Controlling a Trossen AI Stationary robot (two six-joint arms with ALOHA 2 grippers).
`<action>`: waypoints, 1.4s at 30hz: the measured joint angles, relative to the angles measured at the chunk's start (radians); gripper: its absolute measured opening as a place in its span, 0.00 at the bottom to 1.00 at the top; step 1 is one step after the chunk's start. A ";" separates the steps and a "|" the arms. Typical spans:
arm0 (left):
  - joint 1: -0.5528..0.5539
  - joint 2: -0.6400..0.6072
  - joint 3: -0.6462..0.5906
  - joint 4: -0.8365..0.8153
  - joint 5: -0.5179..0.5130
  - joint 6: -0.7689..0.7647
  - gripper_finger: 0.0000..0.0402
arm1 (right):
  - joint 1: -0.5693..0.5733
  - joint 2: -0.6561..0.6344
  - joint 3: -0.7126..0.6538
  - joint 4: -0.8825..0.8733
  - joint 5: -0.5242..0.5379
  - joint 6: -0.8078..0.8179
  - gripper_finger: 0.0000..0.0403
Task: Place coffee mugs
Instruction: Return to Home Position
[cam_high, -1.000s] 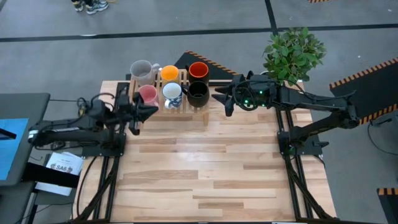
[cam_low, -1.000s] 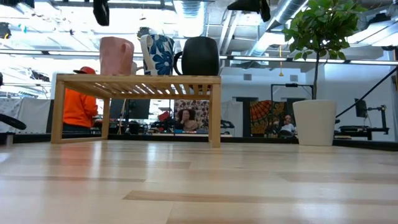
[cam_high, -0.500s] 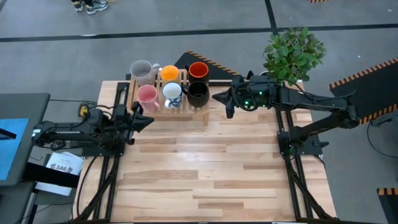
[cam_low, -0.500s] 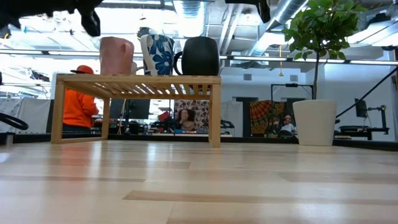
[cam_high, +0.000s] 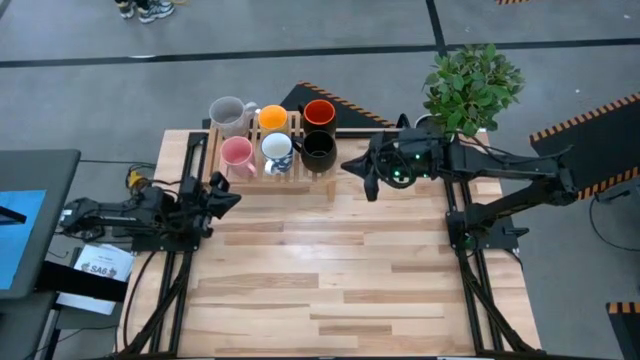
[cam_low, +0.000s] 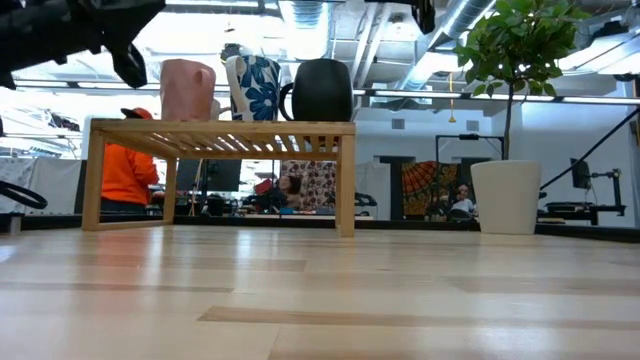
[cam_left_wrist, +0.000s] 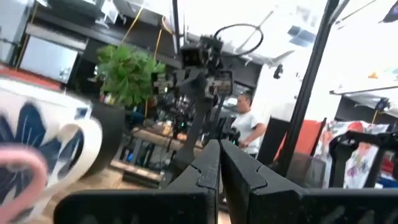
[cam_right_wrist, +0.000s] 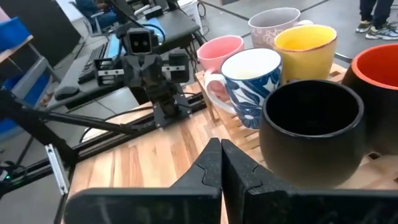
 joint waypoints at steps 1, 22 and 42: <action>0.000 -0.010 -0.009 -0.011 0.001 -0.005 0.00 | 0.000 0.000 0.000 0.001 0.000 0.000 0.05; 0.000 -0.063 -0.012 -0.152 -0.027 0.102 0.00 | 0.099 0.000 0.000 -0.007 -0.075 -0.036 0.05; 0.001 -0.046 -0.009 -0.615 -0.014 0.125 0.00 | 0.147 -0.270 -0.257 0.020 -0.177 -0.127 0.05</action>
